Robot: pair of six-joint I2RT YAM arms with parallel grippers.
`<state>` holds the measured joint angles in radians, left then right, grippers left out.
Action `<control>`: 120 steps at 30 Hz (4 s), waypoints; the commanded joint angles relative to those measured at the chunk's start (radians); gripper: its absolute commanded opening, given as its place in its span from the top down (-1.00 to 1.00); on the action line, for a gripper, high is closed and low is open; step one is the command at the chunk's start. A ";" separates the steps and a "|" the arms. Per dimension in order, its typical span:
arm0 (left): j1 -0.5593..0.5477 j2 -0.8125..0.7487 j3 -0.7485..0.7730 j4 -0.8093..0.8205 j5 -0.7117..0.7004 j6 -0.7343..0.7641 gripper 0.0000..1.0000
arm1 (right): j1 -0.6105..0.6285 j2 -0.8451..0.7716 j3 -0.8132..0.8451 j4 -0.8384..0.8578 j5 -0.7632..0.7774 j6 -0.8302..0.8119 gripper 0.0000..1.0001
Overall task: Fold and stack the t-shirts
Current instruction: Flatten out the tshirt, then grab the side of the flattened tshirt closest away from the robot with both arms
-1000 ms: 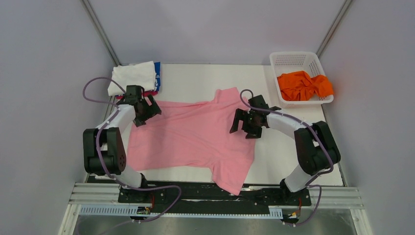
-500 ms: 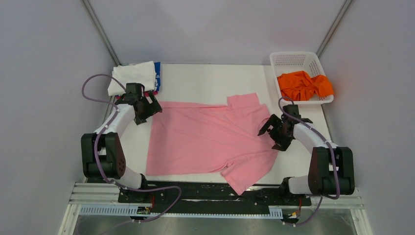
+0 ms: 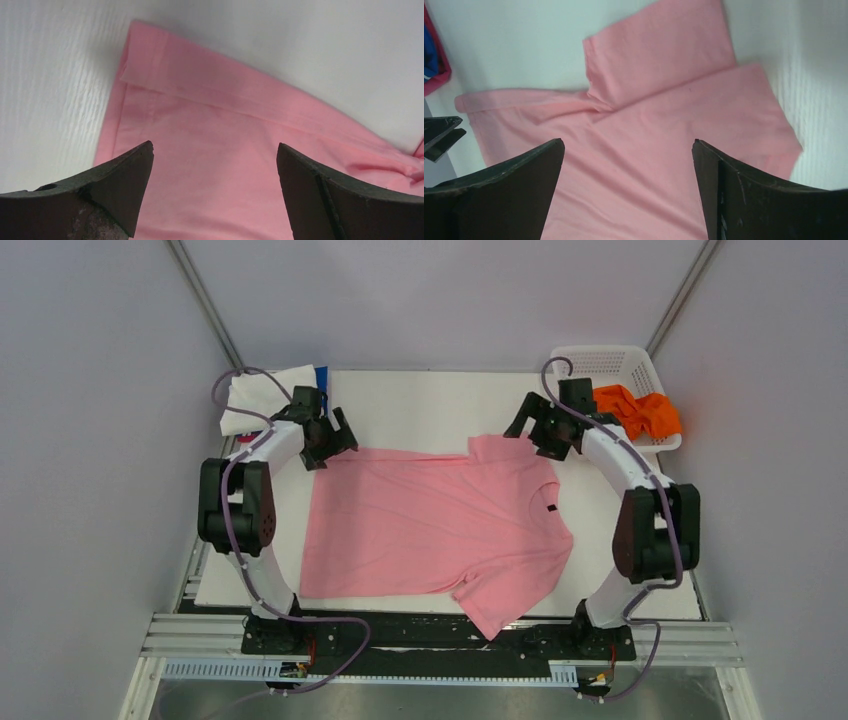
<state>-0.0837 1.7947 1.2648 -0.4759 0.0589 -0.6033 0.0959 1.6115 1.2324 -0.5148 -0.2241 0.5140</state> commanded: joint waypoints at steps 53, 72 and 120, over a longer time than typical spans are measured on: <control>-0.145 -0.001 0.129 -0.104 -0.171 -0.005 -1.00 | 0.156 0.397 0.264 0.102 0.296 -0.168 -1.00; -0.095 0.360 0.335 -0.132 -0.202 -0.015 -1.00 | 0.090 0.740 0.620 -0.021 0.296 -0.134 -1.00; -0.056 -0.721 -0.512 -0.422 -0.352 -0.378 -0.99 | 0.215 -0.176 -0.115 0.161 0.241 -0.194 -1.00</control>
<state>-0.1535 1.1427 0.8787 -0.8280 -0.2276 -0.8211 0.3126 1.5047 1.2476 -0.3470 0.0174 0.2188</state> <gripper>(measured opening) 0.998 0.998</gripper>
